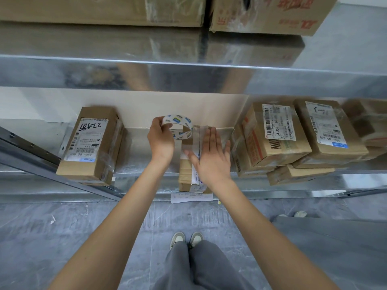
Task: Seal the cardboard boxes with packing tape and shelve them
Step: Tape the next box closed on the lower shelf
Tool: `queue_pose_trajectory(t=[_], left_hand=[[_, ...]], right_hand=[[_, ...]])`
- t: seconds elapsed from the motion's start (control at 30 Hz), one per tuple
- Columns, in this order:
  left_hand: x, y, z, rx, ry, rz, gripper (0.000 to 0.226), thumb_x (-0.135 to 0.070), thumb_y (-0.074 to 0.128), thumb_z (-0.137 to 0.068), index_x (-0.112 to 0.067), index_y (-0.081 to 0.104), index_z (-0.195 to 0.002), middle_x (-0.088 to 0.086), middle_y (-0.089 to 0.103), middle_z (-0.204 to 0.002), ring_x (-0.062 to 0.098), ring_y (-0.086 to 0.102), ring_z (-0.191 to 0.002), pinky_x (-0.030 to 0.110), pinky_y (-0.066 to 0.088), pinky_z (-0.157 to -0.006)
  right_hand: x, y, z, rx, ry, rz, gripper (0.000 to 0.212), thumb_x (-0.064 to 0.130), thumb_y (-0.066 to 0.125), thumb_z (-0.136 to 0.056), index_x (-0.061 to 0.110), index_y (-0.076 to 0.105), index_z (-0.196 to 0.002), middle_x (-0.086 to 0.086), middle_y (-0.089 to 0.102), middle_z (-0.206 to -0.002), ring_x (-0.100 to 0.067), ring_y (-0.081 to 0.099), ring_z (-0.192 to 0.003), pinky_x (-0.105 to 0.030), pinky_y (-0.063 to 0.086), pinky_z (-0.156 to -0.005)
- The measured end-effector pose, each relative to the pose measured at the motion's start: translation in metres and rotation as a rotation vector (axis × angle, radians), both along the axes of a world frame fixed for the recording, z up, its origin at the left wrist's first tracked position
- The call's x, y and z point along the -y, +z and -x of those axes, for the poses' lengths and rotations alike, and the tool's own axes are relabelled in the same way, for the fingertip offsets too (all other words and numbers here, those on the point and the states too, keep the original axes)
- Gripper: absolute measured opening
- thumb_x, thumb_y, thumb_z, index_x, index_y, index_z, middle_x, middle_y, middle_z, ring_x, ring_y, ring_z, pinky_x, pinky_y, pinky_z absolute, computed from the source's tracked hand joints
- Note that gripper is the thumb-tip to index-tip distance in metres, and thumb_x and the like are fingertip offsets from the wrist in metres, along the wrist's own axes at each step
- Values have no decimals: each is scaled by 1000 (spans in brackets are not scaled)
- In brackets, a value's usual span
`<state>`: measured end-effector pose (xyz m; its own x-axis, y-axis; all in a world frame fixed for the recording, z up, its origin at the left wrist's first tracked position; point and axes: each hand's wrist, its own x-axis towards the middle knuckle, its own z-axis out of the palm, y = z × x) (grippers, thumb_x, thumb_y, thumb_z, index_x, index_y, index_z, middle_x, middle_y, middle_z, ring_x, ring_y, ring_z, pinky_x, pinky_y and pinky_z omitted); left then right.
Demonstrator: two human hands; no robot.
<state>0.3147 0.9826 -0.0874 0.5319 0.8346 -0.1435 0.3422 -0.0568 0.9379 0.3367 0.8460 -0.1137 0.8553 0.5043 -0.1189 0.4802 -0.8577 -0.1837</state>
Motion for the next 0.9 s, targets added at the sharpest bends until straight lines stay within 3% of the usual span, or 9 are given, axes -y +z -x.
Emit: queue_pose_trajectory(t=[0.1,0.2,0.27,0.4,0.5,0.6,0.67,0.77,0.9], left_hand=[[-2,-1,4,23,-28,-104,35,5,32,-92,-5,60,-110,6,64,-104,16,58,-92,23,51,-76],[-6,-5,6,29,-75,-255,36,2,31,-88,-9,59,-109,12,62,-107,26,60,-97,39,52,-84],[-7,-4,9,1,-161,-384,37,6,32,-88,-7,56,-113,13,56,-108,28,60,-95,41,51,-81],[-22,5,18,-61,-212,-546,40,11,33,-87,-6,54,-116,13,51,-107,25,55,-85,34,43,-70],[-33,1,22,-106,-217,-552,36,10,34,-90,-4,55,-116,9,49,-103,18,48,-82,26,35,-69],[-36,-23,23,-136,-161,-379,38,9,32,-94,-5,55,-120,13,57,-109,18,58,-94,29,48,-75],[-34,-42,21,-97,-74,-106,36,7,31,-96,-7,53,-121,17,61,-114,27,63,-103,38,57,-74],[-18,-56,11,28,94,332,29,0,31,-101,-6,51,-120,20,59,-119,33,59,-99,35,56,-61],[-5,-57,-4,151,307,566,34,-4,30,-101,1,51,-127,16,59,-114,29,58,-96,20,53,-46]], right_hand=[[-1,0,0,-7,5,-12,89,67,25,-94,8,-1,-155,-10,-2,-163,-19,-4,-151,-47,-7,-118],[-4,1,0,-3,15,-23,90,68,25,-93,8,0,-155,-10,-1,-163,-18,-2,-151,-46,-8,-117],[-4,1,1,1,10,-26,92,70,20,-90,8,2,-155,-10,1,-163,-19,-1,-151,-46,-9,-117],[-2,0,0,-6,2,-42,90,69,25,-93,7,2,-155,-9,1,-163,-18,-2,-151,-47,-9,-118],[-2,-1,0,-11,5,-46,90,68,25,-94,8,1,-155,-9,0,-163,-18,-3,-151,-48,-9,-117],[-1,-2,1,-1,12,-56,88,67,26,-94,9,1,-155,-10,1,-163,-19,-2,-151,-53,-6,-118],[0,-3,0,-4,13,-45,86,68,23,-94,12,1,-155,-9,-1,-164,-19,-4,-151,-55,-6,-118],[-1,-6,1,14,31,-25,84,70,8,-89,20,0,-156,-11,-1,-163,-21,-5,-151,-58,-5,-117],[0,-8,0,23,31,-27,81,69,4,-88,25,-1,-156,-12,-1,-163,-22,-5,-151,-59,-4,-116]])
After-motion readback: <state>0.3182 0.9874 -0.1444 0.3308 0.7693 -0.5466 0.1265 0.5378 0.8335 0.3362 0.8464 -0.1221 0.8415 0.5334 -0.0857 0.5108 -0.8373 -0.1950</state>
